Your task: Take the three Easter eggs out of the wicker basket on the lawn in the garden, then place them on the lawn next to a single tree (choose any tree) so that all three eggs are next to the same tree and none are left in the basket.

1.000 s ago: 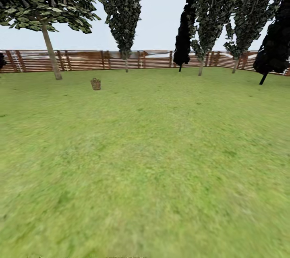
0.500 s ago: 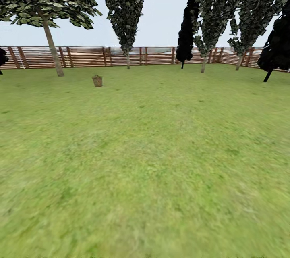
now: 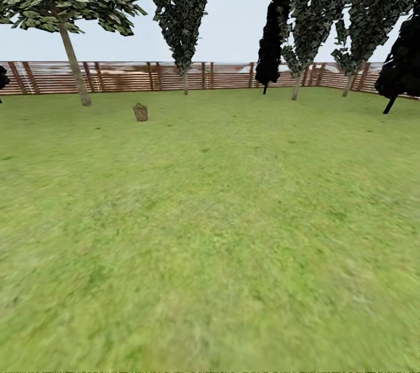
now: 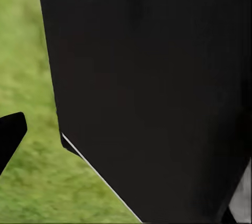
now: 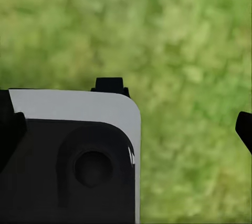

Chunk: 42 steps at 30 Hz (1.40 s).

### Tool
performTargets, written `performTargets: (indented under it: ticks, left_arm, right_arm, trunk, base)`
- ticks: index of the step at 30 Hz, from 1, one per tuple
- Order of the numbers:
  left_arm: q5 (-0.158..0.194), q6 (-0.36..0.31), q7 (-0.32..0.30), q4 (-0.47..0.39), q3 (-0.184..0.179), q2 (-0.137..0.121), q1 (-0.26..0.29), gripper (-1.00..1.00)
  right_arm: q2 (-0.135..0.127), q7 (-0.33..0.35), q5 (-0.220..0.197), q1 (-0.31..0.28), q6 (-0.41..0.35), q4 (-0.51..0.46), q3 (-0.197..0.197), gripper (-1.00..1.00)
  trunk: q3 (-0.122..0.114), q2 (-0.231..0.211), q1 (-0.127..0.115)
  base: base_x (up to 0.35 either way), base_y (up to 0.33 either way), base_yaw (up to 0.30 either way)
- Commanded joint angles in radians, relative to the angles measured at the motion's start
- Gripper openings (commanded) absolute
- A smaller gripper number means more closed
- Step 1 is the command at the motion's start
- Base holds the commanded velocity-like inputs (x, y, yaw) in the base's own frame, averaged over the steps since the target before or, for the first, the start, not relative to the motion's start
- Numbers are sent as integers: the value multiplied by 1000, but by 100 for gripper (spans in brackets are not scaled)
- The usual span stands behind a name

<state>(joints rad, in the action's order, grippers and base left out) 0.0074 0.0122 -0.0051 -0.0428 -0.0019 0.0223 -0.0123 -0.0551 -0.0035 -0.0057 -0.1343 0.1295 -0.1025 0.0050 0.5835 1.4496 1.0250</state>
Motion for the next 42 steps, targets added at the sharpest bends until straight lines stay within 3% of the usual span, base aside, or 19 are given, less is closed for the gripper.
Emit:
performTargets:
  ticks: [1,3,13,24,42]
  left_arm:
    - [0,1,-1,-22,0,5,-1,100]
    - [0,1,-1,-40,1,7,0,100]
    - [1,-1,-2,-55,1,8,-1,100]
    - [0,0,-3,-52,0,10,-1,100]
    - [-1,0,-4,-49,-1,9,-1,100]
  right_arm:
    - [0,0,3,-1,3,1,1,100]
    - [1,0,13,-1,3,1,1,100]
    - [6,3,177,-1,7,13,3,100]
    - [9,4,189,-1,8,12,3,100]
    - [5,-5,188,-1,12,14,1,100]
  trunk:
    - [2,0,0]
    - [6,0,0]
    - [21,0,0]
    - [30,0,0]
    - [44,0,0]
  base:
    - [0,0,0]
    - [0,0,0]
    - [0,0,63]
    - [0,0,101]
    - [0,0,230]
